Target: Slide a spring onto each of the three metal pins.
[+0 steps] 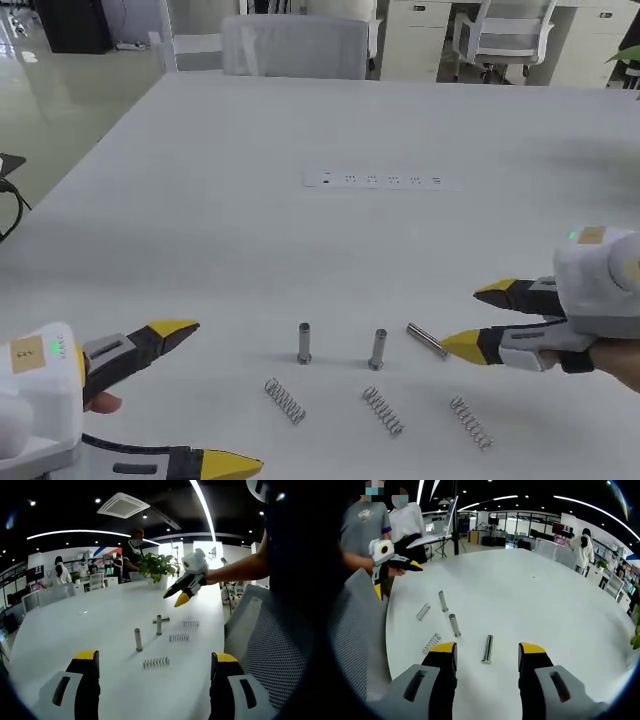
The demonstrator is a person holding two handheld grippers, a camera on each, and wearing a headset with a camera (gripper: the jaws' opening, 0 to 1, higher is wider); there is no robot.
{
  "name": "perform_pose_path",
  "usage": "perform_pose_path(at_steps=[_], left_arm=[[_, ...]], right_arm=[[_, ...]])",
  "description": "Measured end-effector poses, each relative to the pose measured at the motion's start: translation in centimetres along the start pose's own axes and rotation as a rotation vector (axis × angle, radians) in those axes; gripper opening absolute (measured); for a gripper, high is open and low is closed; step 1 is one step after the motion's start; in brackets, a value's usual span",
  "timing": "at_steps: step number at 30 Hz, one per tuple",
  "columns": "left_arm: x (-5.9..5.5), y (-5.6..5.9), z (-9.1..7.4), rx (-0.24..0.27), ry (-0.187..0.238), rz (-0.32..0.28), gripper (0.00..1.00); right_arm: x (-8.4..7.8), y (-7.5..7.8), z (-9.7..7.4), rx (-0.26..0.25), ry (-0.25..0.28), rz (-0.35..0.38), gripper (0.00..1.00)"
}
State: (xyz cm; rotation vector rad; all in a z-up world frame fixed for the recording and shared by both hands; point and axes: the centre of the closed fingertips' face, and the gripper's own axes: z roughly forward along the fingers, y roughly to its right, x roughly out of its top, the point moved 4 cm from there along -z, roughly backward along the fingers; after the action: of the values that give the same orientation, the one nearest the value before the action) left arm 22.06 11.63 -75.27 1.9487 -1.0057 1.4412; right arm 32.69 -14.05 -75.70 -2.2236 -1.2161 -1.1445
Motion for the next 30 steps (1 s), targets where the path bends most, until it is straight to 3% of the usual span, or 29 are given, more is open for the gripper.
perform_pose_path(at_steps=[15, 30], left_arm=[[-0.2, -0.1, 0.0, -0.007, 0.000, -0.001, 0.89], [0.1, 0.1, 0.4, -0.021, -0.001, -0.002, 0.88]], right_arm=[[-0.3, 0.8, 3.3, 0.019, -0.152, -0.031, 0.34], [-0.6, 0.5, 5.8, 0.039, -0.296, -0.051, 0.24]])
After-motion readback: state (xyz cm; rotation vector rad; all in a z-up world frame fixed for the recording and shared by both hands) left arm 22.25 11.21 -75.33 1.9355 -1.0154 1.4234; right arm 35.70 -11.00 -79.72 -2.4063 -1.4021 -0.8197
